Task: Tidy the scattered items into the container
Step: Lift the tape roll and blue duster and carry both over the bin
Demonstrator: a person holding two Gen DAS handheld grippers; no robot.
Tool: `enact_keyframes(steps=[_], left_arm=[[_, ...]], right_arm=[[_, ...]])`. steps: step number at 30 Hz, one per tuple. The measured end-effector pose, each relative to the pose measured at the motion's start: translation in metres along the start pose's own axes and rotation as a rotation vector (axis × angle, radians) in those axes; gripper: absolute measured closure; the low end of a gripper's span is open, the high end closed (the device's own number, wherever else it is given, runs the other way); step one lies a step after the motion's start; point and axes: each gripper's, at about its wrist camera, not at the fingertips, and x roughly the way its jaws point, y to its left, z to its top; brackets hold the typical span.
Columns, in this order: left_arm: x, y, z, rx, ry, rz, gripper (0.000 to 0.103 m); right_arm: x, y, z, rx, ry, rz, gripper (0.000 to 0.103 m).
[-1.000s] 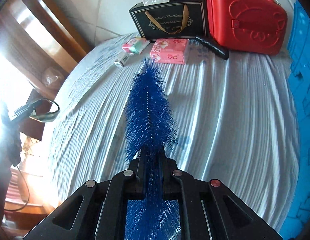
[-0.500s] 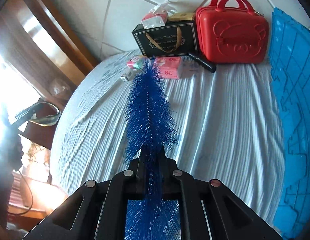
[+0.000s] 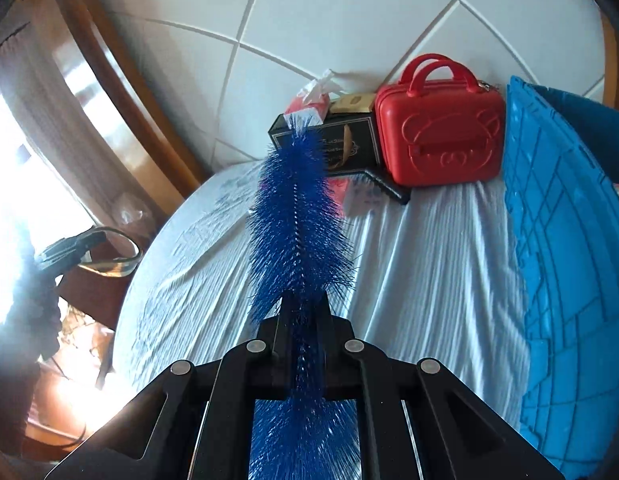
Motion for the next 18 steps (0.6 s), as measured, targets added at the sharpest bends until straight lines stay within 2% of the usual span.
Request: enact_keyframes(steps=[9, 18], left_arm=[[-0.015, -0.047, 0.037, 0.042, -0.052, -0.034, 0.07], [-0.024, -0.115, 0.08, 0.105, -0.122, -0.097, 0.07]], right_arm=[[-0.056, -0.014, 0.017, -0.021, -0.085, -0.006, 0.095], [-0.104, -0.034, 0.024, -0.031, -0.151, -0.022, 0.095]])
